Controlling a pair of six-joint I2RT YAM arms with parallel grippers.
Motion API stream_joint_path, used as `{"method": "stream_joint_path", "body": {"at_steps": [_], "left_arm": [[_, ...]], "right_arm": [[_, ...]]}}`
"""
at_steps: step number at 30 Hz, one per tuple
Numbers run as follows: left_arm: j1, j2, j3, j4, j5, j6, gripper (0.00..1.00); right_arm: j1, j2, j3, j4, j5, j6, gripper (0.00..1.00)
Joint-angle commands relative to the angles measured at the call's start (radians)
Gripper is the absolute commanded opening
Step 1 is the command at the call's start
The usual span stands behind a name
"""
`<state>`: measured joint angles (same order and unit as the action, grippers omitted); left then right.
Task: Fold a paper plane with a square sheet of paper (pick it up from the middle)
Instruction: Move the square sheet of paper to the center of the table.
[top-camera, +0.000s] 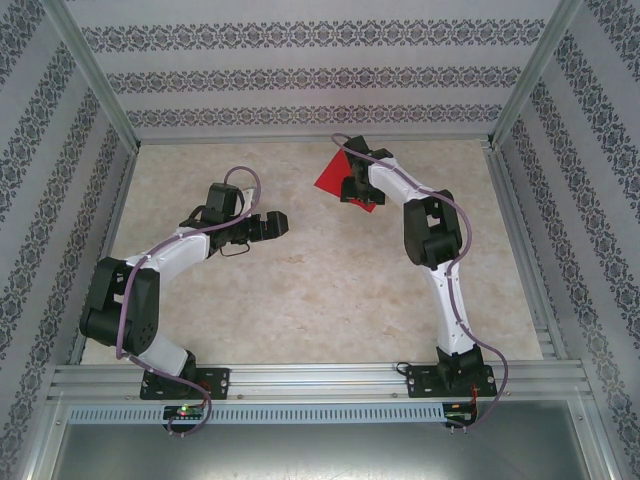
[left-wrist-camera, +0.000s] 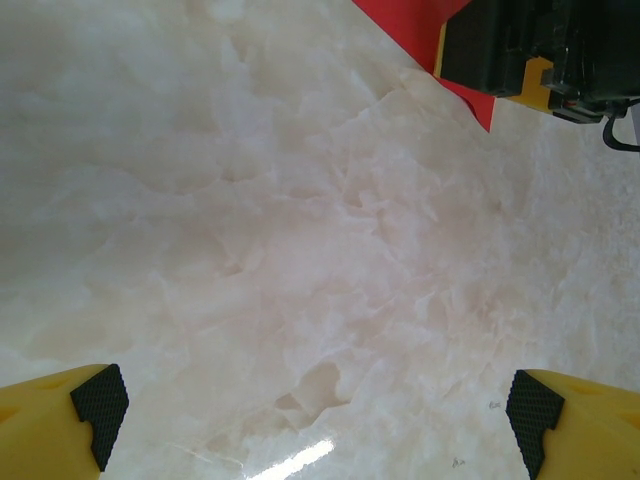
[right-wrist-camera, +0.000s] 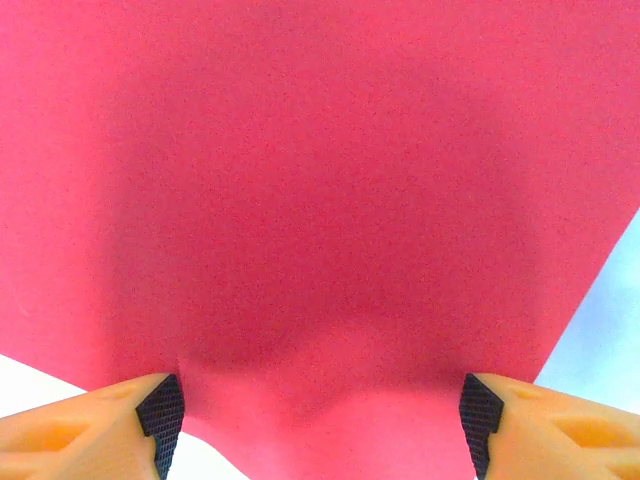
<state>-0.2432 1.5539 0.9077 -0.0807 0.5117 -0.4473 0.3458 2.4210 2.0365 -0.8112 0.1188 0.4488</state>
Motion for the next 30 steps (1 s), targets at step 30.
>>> {"method": "stream_joint_path", "body": {"at_steps": [30], "left_arm": [[-0.013, -0.147, -0.04, -0.211, -0.098, 0.073, 1.0]], "right_arm": [[0.307, -0.589, -0.964, 0.264, -0.121, -0.071, 0.72]]}}
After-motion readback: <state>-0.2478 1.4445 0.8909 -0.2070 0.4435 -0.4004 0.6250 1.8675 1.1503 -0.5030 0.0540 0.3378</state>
